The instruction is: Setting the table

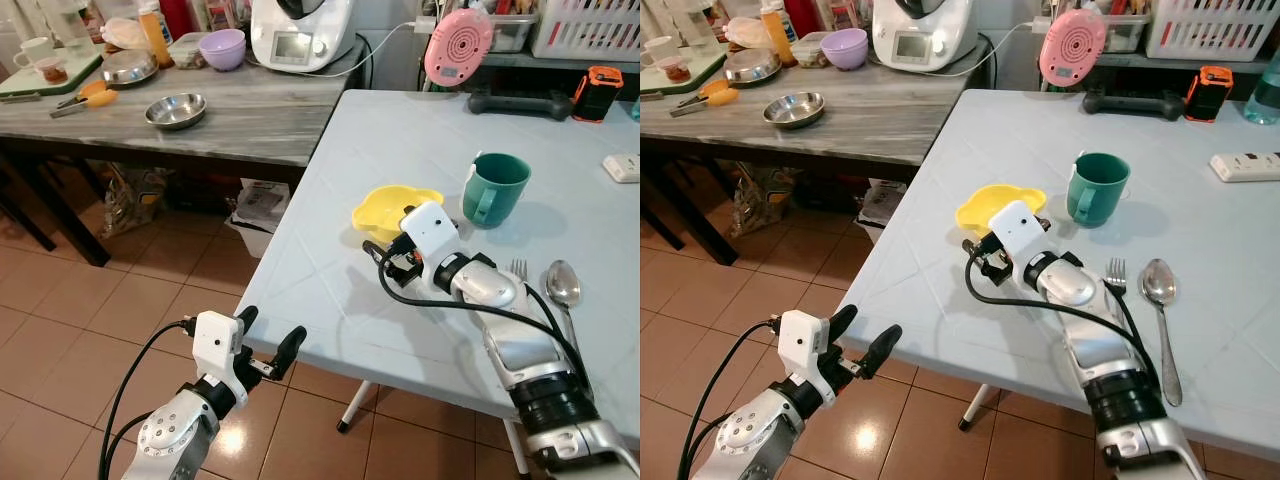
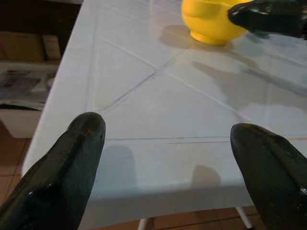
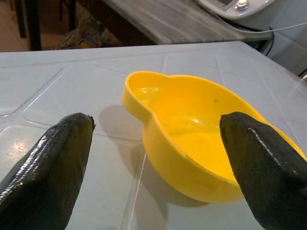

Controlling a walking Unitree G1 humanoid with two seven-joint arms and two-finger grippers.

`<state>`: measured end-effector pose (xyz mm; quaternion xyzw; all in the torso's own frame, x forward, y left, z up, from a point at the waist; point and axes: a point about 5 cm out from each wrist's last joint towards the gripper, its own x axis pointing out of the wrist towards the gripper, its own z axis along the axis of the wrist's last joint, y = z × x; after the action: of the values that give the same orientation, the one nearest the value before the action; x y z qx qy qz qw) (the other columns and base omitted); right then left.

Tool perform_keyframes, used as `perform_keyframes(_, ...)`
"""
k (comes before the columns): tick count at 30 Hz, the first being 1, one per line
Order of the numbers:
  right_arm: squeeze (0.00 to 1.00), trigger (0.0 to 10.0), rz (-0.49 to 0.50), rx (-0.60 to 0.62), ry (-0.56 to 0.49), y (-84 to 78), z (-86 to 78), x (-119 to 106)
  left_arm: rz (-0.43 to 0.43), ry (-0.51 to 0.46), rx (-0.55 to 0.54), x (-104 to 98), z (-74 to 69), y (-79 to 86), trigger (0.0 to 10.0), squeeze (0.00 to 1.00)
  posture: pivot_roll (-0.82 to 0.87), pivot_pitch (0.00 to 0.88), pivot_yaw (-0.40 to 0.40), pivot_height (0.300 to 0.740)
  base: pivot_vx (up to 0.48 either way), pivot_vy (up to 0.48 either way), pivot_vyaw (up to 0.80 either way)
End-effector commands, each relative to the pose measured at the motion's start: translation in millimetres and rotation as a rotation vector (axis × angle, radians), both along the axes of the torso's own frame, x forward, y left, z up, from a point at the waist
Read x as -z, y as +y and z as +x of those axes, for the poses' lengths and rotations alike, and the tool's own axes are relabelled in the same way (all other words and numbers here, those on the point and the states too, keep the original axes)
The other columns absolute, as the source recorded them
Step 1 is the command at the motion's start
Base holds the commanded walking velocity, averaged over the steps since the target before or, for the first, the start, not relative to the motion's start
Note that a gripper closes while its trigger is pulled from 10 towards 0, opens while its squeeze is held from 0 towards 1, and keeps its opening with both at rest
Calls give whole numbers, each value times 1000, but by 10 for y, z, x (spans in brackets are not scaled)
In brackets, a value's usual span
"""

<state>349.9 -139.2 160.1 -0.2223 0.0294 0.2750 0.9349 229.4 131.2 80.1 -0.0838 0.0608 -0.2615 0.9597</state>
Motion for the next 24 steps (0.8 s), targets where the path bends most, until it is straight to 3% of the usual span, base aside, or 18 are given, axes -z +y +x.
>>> perform_keyframes(1, 0, 10000, -31, -33, -6, 8, 75, -85, -6, -6, 17, -31, -15, 23, 10000, 0, -136, 109, 104, 740, 0, 0, 0)
perform_keyframes(11, 0, 10000, -110, -86, 76, -50, 216, -125, -9, 6, 34, -57, -61, 19, 10000, 0, -140, 112, 105, 740, 0, 0, 0)
perform_keyframes(15, 0, 9922, -147, -132, 178, -71, 243, -60, -14, 9, 49, -94, -80, -10, 10000, 0, -141, 111, 107, 740, 0, 0, 0)
perform_keyframes(16, 0, 7333, -164, -140, 194, -88, 255, -49, -20, 1, 58, -125, -81, -22, 10000, 0, -141, 111, 107, 740, 0, 0, 0)
perform_keyframes(17, 0, 7333, -169, -141, 202, -97, 260, -43, -24, -5, 63, -143, -81, -28, 10000, 0, -141, 111, 106, 740, 0, 0, 0)
perform_keyframes(19, 0, 1294, -199, -149, 215, -124, 269, -19, -67, -7, 82, -191, -83, -52, 10000, 0, -141, 108, 105, 740, 0, 0, 0)
perform_keyframes(20, 0, 0, -202, -154, 218, -128, 267, -13, -86, -11, 92, -215, -84, -61, 10000, 0, -141, 108, 105, 740, 0, 0, 0)
perform_keyframes(24, 0, 0, -208, -155, 220, -134, 274, -6, -128, -17, 109, -277, -78, -84, 10000, 0, -141, 108, 103, 740, 0, 0, 0)
